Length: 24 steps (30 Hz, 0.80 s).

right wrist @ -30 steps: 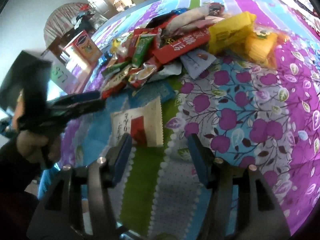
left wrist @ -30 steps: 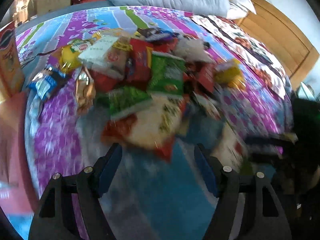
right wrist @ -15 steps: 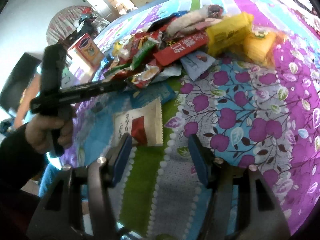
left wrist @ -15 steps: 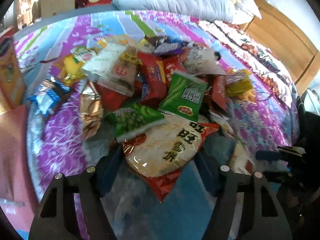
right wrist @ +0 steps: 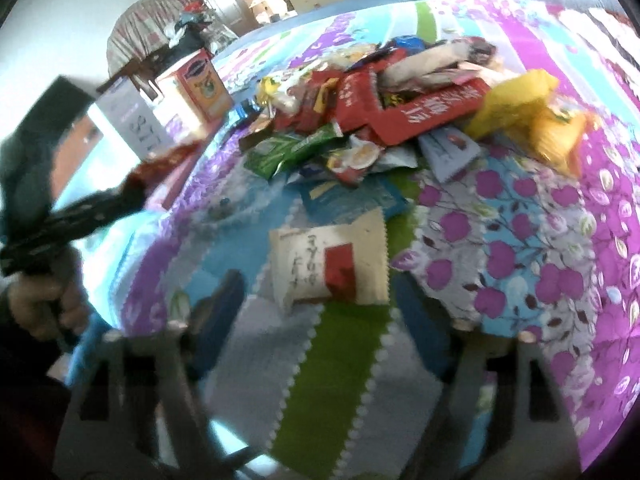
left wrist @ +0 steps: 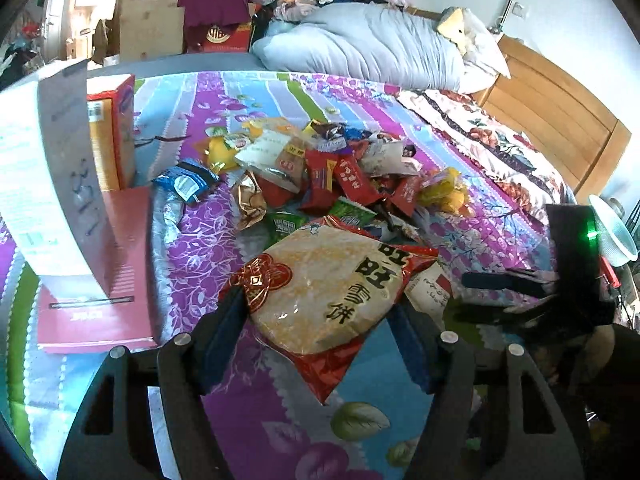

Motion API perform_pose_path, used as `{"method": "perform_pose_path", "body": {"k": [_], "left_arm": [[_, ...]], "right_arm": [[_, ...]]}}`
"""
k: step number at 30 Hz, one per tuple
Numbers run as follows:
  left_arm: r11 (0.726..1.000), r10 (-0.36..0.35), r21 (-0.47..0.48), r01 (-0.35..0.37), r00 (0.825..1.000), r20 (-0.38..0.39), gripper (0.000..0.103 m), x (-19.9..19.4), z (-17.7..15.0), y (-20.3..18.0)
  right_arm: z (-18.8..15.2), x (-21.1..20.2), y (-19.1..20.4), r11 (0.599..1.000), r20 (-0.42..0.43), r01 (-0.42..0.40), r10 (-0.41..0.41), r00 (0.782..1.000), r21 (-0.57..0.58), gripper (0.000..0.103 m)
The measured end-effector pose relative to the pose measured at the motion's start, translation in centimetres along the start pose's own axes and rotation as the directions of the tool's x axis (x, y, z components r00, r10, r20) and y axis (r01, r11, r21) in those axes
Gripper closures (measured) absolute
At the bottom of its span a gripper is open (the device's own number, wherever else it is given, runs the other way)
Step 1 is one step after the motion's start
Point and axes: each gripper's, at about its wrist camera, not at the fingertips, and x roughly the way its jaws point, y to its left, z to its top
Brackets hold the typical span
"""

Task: Organize snacks
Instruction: 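Grasp a white cracker packet with the right tool while the left tool grasps a Wangwang rice cracker bag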

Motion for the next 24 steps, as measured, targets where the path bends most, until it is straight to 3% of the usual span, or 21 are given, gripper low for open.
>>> {"method": "perform_pose_path", "body": {"k": [5, 8, 10, 12, 14, 24], "left_arm": [[1.0, 0.007, -0.002, -0.007, 1.0, 0.003, 0.031, -0.7, -0.2, -0.4], [1.0, 0.008, -0.006, -0.008, 1.0, 0.027, 0.031, -1.5, -0.4, -0.6], [1.0, 0.015, -0.003, -0.015, 0.999, 0.04, 0.031, -2.1, -0.4, -0.6], [1.0, 0.016, -0.01, -0.015, 0.999, 0.052, 0.031, -2.8, -0.3, -0.4], [1.0, 0.023, -0.017, -0.022, 0.998, 0.065, 0.031, -3.3, -0.3, -0.1], [0.998, 0.043, -0.055, -0.036, 0.991, 0.128, 0.031, -5.8, 0.4, 1.3]], "right_arm": [[0.5, 2.2, 1.2, 0.989, -0.01, 0.137, -0.138, 0.99, -0.058, 0.02], [0.7, 3.7, 1.0, 0.985, -0.047, 0.166, -0.169, 0.984, -0.056, 0.02], [0.8, 3.6, 0.9, 0.98, -0.043, 0.186, -0.189, 0.981, -0.065, 0.028], [1.1, 3.3, 0.5, 0.983, -0.041, 0.178, -0.179, 0.983, -0.038, 0.046], [1.4, 2.9, 0.0, 0.986, -0.039, 0.165, -0.165, 0.985, -0.007, 0.05], [2.5, 0.2, 1.4, 0.988, 0.027, 0.153, -0.153, 0.988, -0.005, 0.052]]}}
